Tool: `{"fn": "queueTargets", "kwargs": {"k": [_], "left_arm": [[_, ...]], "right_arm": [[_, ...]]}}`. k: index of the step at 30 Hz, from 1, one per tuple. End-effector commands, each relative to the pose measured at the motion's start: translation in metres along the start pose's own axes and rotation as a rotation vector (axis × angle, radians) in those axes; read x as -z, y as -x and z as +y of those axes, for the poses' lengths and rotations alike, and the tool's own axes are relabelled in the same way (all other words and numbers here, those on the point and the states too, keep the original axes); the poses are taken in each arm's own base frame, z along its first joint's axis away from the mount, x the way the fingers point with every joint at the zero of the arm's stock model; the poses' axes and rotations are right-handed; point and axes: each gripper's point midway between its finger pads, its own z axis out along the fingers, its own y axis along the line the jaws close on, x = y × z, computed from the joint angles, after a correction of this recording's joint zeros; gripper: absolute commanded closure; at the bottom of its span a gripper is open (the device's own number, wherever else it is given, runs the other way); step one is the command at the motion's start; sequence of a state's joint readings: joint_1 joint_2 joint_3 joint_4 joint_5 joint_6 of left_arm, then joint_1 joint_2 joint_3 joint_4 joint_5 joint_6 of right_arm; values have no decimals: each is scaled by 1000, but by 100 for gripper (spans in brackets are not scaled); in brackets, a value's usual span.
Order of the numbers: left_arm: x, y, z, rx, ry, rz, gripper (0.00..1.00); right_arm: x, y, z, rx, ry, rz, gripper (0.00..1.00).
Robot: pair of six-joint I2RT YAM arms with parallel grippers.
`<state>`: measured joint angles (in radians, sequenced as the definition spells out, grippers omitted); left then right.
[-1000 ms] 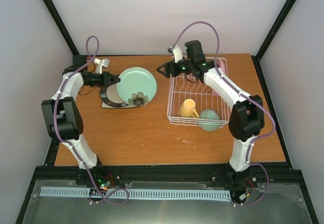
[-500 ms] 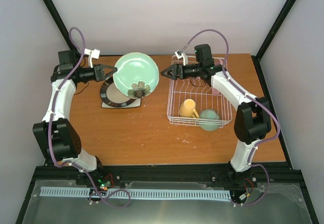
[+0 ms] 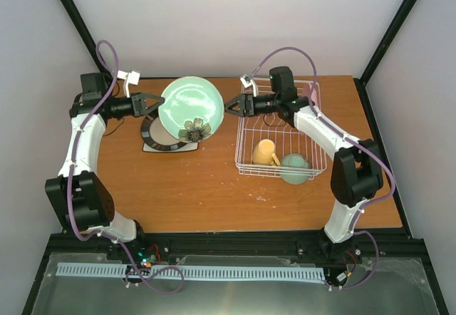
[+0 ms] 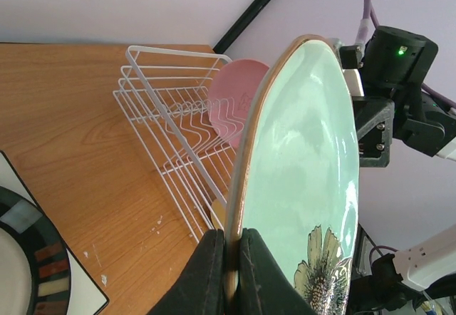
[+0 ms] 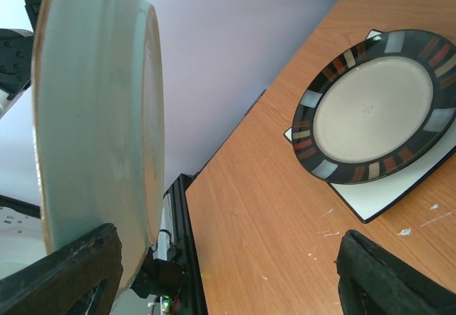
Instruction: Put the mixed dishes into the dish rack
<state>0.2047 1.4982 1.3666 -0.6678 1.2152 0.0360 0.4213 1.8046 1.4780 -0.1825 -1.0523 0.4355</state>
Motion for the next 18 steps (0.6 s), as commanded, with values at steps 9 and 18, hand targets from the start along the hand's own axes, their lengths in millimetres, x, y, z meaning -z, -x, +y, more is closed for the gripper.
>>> {"fn": "queueTargets", "kwargs": {"k": [9,18], "left_arm": [[7,40,-18,-115,-7,-23,99],[8,44,-26,-116,-48,-39,99]], "right_arm": [[29,12,67,119,129,-30,21],[19,7,61,87,146,-16,31]]}}
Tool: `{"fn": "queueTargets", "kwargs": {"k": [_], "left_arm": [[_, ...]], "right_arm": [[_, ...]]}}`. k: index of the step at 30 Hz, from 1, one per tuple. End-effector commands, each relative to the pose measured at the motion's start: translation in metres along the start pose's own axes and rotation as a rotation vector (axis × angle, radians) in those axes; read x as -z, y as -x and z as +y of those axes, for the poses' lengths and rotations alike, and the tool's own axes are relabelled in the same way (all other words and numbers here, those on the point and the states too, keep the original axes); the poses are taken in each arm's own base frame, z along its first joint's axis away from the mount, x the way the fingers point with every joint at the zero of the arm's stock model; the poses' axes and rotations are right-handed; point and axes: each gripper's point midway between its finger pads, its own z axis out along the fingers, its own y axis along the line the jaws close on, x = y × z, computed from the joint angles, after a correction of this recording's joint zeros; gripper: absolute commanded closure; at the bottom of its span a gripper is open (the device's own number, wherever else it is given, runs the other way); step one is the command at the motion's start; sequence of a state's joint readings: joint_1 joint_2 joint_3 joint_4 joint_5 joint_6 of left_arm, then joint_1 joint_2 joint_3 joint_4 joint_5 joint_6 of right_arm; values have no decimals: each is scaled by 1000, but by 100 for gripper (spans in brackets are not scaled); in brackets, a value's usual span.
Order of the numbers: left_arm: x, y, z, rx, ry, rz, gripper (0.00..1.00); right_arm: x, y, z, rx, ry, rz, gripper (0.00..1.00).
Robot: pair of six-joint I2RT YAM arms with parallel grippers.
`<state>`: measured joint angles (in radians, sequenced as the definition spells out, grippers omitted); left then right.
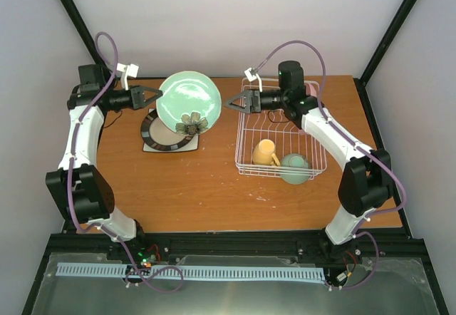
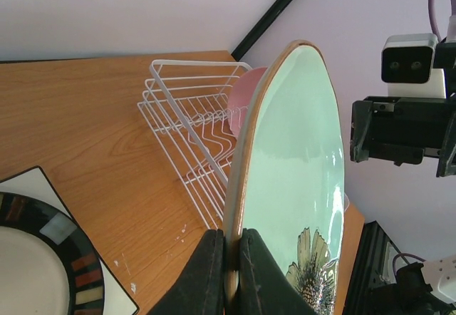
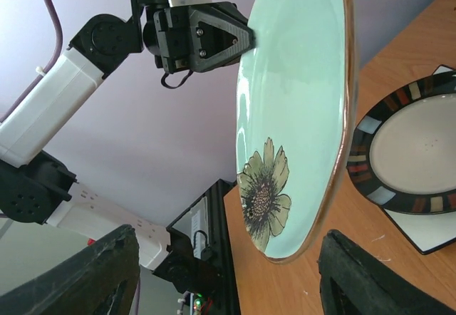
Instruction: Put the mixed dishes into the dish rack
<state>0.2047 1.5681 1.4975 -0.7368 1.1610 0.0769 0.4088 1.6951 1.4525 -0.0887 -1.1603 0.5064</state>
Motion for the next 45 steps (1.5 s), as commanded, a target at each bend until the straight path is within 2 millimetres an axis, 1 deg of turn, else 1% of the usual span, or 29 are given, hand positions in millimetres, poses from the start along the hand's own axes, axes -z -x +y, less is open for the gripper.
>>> {"fn": "queueTargets", "kwargs": {"k": [1,9,13,16,21,25,31,32,34,36,37,38,39,42,43,45], "left_arm": [[9,23,-36,-81,-101,-50,99],[11,22,-40,-80,-114,-52,99],[12,22,-44,-83,-118,-54,99],[12,21,-44,-85,-118,-55,99],[11,19,-41,-75,-115,-47,99],[10,19,-44,-64,-151,-60,99],[7,18,-47,-65,-178,-63,99],[6,17,-47,-64,-181,-60,99],[3,15,-47,-58,-186,-52,99],[-1,12,-46,-55,-188,-43,99],[-3,10,-46,-54,-186,-39,99],[-4,8,-45,-51,-183,-35,99],[-6,7,-44,-50,-183,-33,99],[-9,2,-42,-39,-177,-24,98],[-10,1,-40,-36,-171,-21,97],[-12,1,-36,-34,-147,-19,90]], "right_arm": [[-7,-6,0,-4,23,17,31],[-22,-14,-10,-20,28,39,29],[-30,-15,-12,-23,38,47,29],[-37,-16,-12,-19,44,56,29],[-35,-9,-4,8,46,55,30],[-40,-6,3,6,86,51,40],[-59,-11,18,24,146,78,50],[-61,-10,19,28,151,77,54],[-63,-8,22,29,164,70,62],[-65,-7,25,32,180,65,73],[-65,-6,26,33,181,62,84],[-65,-4,27,35,178,55,93],[-64,-3,28,43,175,48,97],[-61,2,36,62,177,23,97],[-60,4,39,70,175,13,97],[-57,9,43,85,162,-9,97]]}}
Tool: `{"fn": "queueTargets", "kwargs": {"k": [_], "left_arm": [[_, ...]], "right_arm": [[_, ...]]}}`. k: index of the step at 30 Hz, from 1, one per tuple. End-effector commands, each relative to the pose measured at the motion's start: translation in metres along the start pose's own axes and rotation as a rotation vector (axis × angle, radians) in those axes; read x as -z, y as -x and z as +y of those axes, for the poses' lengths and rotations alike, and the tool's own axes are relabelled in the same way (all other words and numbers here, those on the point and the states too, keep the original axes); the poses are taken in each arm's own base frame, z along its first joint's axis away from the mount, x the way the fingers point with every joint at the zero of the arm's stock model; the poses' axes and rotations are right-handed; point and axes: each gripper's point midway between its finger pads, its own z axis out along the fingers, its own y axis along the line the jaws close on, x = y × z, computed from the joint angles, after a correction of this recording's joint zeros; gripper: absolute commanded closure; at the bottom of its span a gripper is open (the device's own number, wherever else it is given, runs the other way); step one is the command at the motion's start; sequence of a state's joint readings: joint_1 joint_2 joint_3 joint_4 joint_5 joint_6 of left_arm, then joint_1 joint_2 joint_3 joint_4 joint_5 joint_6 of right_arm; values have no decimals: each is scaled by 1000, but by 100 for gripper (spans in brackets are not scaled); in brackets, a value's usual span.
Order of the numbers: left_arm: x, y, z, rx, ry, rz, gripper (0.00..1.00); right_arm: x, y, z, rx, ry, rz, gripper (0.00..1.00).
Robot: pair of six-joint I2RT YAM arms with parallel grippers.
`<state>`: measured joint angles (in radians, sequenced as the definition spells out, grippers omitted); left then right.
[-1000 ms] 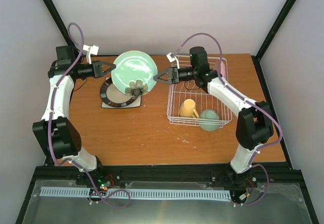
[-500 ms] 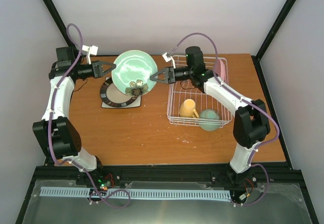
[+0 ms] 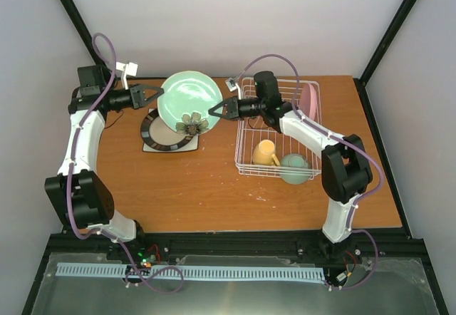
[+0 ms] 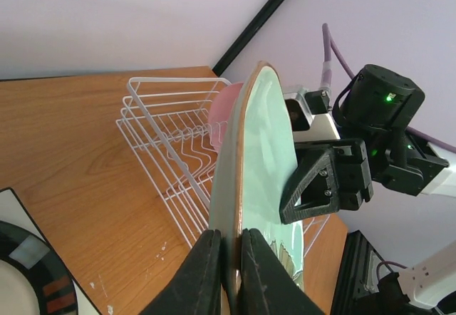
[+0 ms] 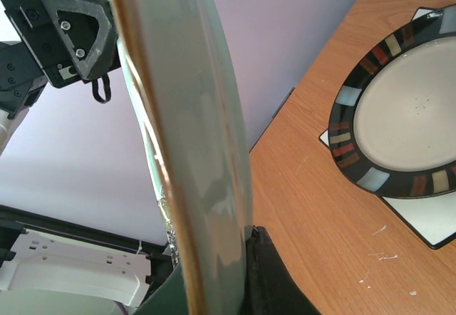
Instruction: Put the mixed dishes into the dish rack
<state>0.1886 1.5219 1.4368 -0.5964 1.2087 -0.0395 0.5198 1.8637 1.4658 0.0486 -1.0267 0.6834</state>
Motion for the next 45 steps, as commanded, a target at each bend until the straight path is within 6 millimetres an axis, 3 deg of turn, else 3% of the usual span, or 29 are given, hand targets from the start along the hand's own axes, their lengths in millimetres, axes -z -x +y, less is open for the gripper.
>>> {"fn": "queueTargets", "kwargs": {"k": [1,7,8,9,14,17,20,23,29,32,34,39,45], "left_arm": [[-11,-6,-16,-25,-74,24,89],[-9,-3,9,-33,94,46,40],[-8,-1,13,-36,122,46,16],[-6,1,15,-44,152,43,2],[12,27,21,-151,344,-69,0],[37,51,7,-249,473,-211,0],[63,68,-4,-317,600,-340,0],[80,70,-6,-354,687,-415,0],[71,45,-24,-397,552,-451,0],[77,33,-33,-434,544,-508,1],[85,32,-33,-450,592,-545,1],[119,38,-3,-398,871,-575,2],[130,35,16,-390,996,-519,1]], "right_arm": [[11,15,98,267,199,-27,97],[21,28,95,273,102,-103,97],[23,29,94,272,86,-116,97],[26,31,92,270,67,-134,97],[36,34,79,275,-44,-173,97],[44,36,59,255,-180,-197,97],[67,43,40,247,-353,-281,97],[110,50,30,275,-595,-409,97],[223,54,7,247,-1156,-653,97],[254,42,-6,207,-1337,-672,97],[265,35,-13,182,-1401,-680,97],[277,19,-40,116,-1515,-660,97],[281,1,-77,25,-1571,-624,97]]}}
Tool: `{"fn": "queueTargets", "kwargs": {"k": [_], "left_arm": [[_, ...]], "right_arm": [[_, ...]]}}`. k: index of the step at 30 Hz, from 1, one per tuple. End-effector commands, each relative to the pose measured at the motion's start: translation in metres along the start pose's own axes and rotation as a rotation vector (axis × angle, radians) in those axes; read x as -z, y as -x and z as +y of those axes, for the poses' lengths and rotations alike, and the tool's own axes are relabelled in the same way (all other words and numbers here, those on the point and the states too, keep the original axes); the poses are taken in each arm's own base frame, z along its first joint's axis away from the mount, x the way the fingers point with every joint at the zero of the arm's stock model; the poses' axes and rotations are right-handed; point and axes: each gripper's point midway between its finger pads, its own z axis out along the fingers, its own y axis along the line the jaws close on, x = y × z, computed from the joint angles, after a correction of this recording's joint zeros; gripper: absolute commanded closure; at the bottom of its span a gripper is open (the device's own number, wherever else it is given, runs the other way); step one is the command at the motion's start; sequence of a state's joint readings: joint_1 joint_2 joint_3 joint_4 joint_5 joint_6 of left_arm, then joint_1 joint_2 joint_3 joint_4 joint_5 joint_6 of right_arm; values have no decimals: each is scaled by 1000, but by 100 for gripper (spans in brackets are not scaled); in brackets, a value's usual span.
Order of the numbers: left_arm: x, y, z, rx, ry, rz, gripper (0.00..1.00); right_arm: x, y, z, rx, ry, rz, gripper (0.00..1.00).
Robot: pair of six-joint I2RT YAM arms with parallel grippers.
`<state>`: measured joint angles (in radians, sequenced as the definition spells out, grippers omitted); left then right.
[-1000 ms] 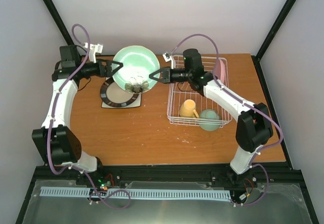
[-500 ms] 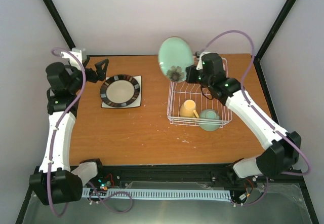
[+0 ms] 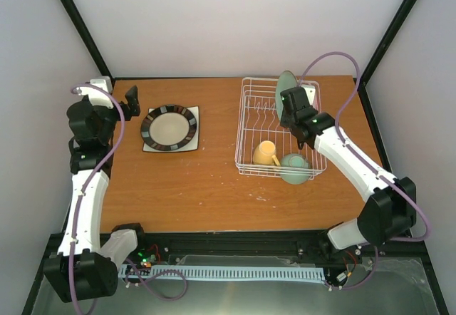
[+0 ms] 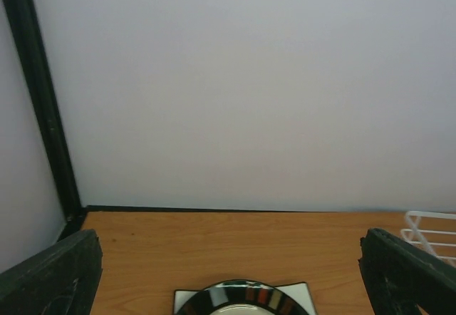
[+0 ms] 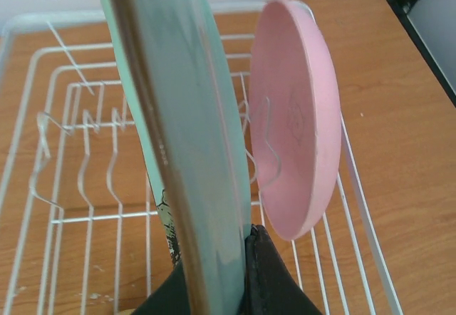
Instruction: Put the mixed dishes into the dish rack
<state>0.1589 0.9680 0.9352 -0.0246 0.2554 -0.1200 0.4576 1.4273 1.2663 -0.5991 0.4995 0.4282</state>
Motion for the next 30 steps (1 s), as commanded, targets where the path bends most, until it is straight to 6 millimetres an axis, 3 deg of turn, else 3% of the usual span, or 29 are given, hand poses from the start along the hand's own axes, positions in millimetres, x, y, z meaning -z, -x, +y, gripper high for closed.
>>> {"fn": "queueTargets", "kwargs": {"k": [1,8,15,24,30], "left_arm": [[4,11,20,-54,122,-5,0],[3,2,27,-59,156,7,0],[-2,-2,30,-65,163,16,0],[-6,-3,29,-64,153,28,0],[-5,-1,28,-68,152,23,0]], "right_arm": [[-3,21,-13,-110,-60,-98,97],[-21,18,-33,-130,-164,-90,97],[-33,16,-39,-164,-173,-79,97],[-4,46,-52,-228,-140,-196,97],[-7,45,-62,-230,-155,-184,97]]}}
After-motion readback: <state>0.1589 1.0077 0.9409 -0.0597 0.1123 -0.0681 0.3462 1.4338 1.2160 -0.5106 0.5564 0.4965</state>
